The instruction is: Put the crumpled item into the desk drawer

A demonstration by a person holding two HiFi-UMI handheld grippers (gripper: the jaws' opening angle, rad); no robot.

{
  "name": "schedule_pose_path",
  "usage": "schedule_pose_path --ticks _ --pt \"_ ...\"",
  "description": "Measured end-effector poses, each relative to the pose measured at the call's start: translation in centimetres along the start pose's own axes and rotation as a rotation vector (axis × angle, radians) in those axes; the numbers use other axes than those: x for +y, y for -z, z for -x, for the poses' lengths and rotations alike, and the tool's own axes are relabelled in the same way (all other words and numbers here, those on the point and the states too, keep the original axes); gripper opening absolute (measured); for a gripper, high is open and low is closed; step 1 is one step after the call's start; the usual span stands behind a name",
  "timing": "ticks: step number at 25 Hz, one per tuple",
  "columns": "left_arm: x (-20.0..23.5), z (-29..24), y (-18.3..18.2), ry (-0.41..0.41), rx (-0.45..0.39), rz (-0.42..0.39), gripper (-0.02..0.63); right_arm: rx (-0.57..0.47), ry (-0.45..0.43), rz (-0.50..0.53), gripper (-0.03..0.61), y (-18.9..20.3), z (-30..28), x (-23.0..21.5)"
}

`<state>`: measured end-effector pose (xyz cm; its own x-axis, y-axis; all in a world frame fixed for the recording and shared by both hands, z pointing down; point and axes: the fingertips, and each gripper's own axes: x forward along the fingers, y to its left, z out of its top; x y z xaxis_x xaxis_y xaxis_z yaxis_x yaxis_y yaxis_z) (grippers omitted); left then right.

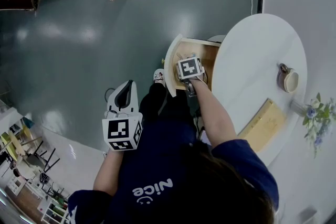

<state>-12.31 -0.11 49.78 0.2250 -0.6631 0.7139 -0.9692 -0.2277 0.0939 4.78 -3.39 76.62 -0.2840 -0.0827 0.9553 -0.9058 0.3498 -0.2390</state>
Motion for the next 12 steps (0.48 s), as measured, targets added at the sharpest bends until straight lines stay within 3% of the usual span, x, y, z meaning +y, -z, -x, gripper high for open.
schedule_pose_path --ticks 12 --pt "0.2 0.7 -1.1 0.024 -0.052 0.006 0.003 -0.061 0.029 -0.049 0.231 -0.7 4.2 1.5"
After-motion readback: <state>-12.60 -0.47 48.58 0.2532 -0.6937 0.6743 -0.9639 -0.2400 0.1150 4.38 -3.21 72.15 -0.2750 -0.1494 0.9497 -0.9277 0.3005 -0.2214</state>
